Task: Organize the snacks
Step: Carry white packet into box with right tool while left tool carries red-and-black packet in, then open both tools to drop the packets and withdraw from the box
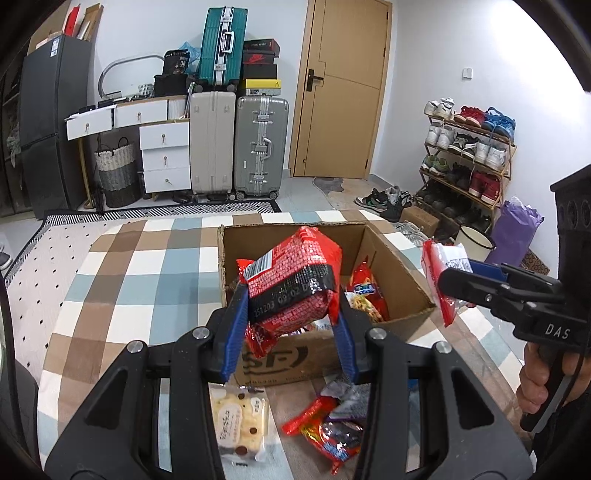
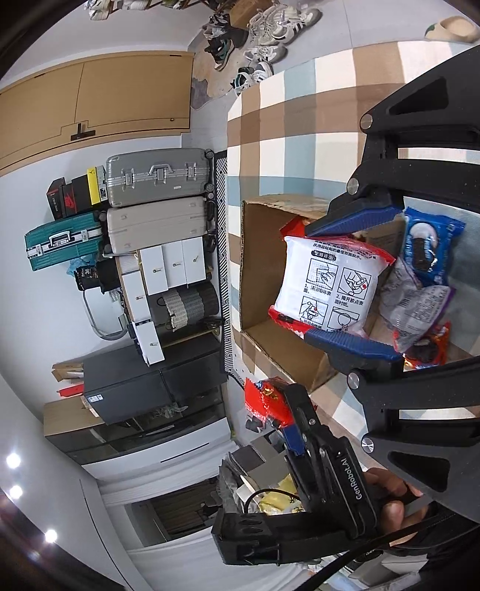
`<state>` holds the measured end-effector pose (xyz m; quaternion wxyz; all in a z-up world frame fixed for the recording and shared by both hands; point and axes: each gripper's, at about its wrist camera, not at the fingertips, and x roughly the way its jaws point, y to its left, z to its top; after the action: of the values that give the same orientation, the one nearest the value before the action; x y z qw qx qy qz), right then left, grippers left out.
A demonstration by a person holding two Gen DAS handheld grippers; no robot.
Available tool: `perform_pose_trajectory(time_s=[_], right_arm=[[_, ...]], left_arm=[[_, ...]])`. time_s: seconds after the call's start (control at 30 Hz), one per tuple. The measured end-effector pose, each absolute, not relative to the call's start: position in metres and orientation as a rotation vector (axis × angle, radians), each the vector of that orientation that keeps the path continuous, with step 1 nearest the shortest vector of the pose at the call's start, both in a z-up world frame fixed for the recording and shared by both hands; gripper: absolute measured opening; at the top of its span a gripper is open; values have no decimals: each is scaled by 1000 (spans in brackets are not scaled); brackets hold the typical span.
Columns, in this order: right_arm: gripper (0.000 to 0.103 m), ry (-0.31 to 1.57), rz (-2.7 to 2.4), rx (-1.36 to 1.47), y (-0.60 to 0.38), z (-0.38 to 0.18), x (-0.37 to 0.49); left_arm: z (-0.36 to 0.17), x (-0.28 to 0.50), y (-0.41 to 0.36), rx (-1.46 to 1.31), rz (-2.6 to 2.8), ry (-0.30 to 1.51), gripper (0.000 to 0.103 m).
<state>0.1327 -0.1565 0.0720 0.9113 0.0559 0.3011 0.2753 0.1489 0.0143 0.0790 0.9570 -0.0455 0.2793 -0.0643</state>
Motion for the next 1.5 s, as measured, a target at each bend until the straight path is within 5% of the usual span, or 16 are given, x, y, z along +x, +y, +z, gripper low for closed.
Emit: perform_pose_trajectory(time_s=[1.5], right_arm=[[50, 747, 609, 92, -136, 31, 224]], left_arm=[[8, 248, 0, -55, -172, 723, 40]])
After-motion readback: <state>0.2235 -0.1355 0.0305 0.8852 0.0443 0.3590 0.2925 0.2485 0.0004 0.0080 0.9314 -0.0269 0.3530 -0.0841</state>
